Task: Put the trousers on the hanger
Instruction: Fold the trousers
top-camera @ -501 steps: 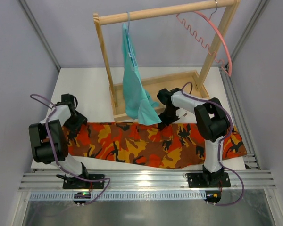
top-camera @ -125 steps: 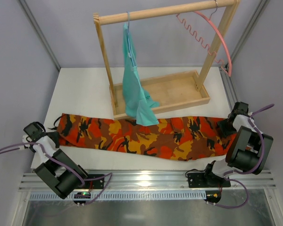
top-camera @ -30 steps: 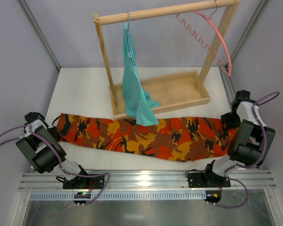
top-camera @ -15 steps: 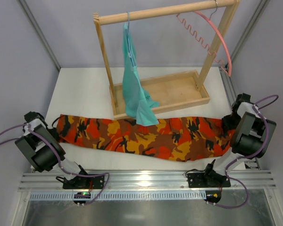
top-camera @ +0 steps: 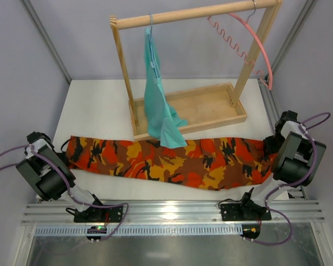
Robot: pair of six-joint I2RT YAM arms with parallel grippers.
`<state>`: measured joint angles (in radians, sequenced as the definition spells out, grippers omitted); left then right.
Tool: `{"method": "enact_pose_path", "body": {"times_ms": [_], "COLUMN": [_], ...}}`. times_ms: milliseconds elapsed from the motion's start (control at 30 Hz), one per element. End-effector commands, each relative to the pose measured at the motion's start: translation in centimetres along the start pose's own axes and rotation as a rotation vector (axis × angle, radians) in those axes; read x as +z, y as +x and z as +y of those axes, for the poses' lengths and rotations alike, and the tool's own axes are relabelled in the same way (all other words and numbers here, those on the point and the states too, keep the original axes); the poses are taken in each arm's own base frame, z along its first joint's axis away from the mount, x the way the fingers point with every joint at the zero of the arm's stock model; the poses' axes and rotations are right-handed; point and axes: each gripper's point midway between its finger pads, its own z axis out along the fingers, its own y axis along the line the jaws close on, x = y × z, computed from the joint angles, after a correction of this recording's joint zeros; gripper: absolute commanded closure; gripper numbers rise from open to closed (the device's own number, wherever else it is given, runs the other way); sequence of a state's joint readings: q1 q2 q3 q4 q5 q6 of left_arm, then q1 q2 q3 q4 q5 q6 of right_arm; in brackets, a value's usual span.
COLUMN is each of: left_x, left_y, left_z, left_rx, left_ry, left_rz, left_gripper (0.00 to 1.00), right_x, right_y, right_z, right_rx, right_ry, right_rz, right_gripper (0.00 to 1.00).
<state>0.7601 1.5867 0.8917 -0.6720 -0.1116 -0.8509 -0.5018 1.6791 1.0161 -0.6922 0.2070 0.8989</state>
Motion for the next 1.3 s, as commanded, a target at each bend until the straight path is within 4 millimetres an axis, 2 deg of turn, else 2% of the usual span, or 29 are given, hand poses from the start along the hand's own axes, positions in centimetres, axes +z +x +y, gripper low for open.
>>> {"method": "enact_pose_path", "body": {"times_ms": [0, 233, 400, 433, 467, 533, 667, 933, 1067, 1267], "left_x": [-0.5, -0.3, -1.2, -1.4, -1.5, -2.4, -3.5, -4.0, -5.0, -4.7], "left_y": [-4.3, -4.1, -4.0, -3.9, -3.6, -3.9, -3.8, -2.6, -2.5, -1.5], "left_z": [1.3, 2.9, 0.8, 0.8, 0.8, 1.0, 1.4, 2.0, 2.0, 2.3], "left_rx": [-0.022, -0.065, -0.096, -0.101, -0.105, -0.115, -0.125, -0.133, -0.131, -0.133], "left_ry": [-0.056, -0.078, 0.07, 0.077, 0.083, 0.097, 0.113, 0.139, 0.176, 0.19], "left_rz": [-0.159, -0.149, -0.146, -0.146, -0.143, -0.171, -0.204, -0.199, -0.225, -0.205], "left_gripper": [0.99, 1.0, 0.99, 0.94, 0.81, 0.6, 0.48, 0.43, 0.42, 0.42], "right_x": [1.2, 1.4, 1.3, 1.1, 0.8, 0.4, 0.1, 0.0, -0.3, -0.5], "right_y": [-3.4, -3.5, -3.3, -3.3, -3.3, -3.2, -2.8, -2.4, -2.5, -2.3], "right_z": [-3.4, -4.8, -4.3, -4.1, -4.0, -3.5, -3.0, -2.6, -2.5, -2.1], "right_rx": [0.051, 0.055, 0.041, 0.04, 0.035, 0.033, 0.02, 0.007, -0.001, -0.005], "right_ry": [0.126, 0.174, 0.148, 0.134, 0.128, 0.103, 0.079, 0.055, 0.044, 0.022], "right_rz": [-0.146, -0.164, -0.147, -0.141, -0.138, -0.131, -0.116, -0.094, -0.095, -0.085], "right_gripper": [0.65, 0.65, 0.65, 0.65, 0.65, 0.65, 0.64, 0.65, 0.65, 0.65]}}
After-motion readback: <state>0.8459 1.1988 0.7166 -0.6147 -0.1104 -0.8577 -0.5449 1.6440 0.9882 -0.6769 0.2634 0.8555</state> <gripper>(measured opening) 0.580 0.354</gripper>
